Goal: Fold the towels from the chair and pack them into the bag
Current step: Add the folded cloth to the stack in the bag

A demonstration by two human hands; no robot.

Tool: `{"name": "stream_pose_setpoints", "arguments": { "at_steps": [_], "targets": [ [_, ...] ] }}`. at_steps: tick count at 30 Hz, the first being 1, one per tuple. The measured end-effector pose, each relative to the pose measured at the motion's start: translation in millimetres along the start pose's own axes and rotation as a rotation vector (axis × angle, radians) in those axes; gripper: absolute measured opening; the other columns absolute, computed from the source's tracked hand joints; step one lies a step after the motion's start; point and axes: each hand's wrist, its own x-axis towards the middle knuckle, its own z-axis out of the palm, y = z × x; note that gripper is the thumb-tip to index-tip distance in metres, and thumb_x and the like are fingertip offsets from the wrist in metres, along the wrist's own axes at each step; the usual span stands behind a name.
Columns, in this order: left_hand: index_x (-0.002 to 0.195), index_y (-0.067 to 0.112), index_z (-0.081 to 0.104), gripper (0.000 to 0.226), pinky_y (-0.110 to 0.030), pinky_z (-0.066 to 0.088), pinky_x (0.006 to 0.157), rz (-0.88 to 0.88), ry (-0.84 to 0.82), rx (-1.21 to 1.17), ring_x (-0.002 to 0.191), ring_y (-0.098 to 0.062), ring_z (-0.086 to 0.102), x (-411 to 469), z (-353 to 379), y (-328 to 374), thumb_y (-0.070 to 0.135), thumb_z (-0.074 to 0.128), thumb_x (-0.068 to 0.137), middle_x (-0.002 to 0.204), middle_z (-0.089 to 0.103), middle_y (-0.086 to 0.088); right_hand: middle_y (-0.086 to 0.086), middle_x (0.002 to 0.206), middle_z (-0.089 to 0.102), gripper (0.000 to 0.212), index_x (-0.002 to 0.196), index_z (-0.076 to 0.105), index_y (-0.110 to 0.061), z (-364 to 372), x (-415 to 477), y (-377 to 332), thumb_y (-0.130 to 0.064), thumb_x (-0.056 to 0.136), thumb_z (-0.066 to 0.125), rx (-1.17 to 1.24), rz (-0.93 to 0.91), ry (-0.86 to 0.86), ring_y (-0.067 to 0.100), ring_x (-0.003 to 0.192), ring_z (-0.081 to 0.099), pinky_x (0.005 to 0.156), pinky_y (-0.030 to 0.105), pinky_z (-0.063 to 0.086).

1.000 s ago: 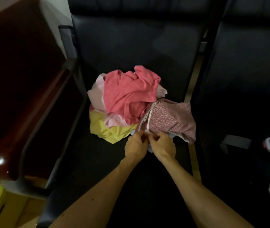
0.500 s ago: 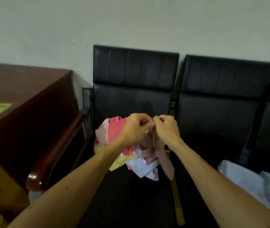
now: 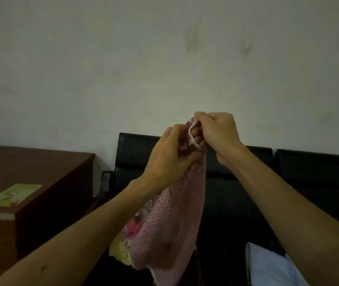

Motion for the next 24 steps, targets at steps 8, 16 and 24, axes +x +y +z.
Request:
{"name": "stream_pose_setpoints", "arguments": {
  "at_steps": [8,16,24],
  "targets": [
    [0.084,0.018,0.07,0.022,-0.038,0.052,0.079,-0.179,0.07,-0.355,0.081,-0.01,0.065,0,-51,62,0.013,0.054,0.097,0.079,0.07,0.008,0.007,0.054,0.049,0.03,0.063,0.058,-0.006,-30,-48,-34,-0.023,0.088,0.059,-0.063,-0.026,-0.032,0.015,0.046,0.043,0.044,0.023,0.036],
    [0.079,0.01,0.069,0.026,-0.028,0.051,0.069,-0.157,-0.066,-0.254,0.075,-0.01,0.064,-11,-78,106,0.012,0.049,0.095,0.076,0.069,-0.003,-0.001,0.092,0.074,0.061,0.101,0.065,-0.014,-43,-93,-49,-0.069,0.075,0.063,0.02,-0.011,-0.309,0.015,0.085,0.072,0.077,0.033,0.058],
    [0.109,0.019,0.059,0.039,-0.032,0.058,0.07,-0.39,-0.247,-0.538,0.083,-0.022,0.073,-22,-88,119,0.044,0.072,0.083,0.093,0.074,-0.006,0.007,0.094,0.077,0.014,0.102,0.073,-0.008,-54,-119,-53,-0.014,0.09,0.067,0.038,0.033,-0.511,0.02,0.087,0.074,0.081,0.032,0.059]
  ]
}}
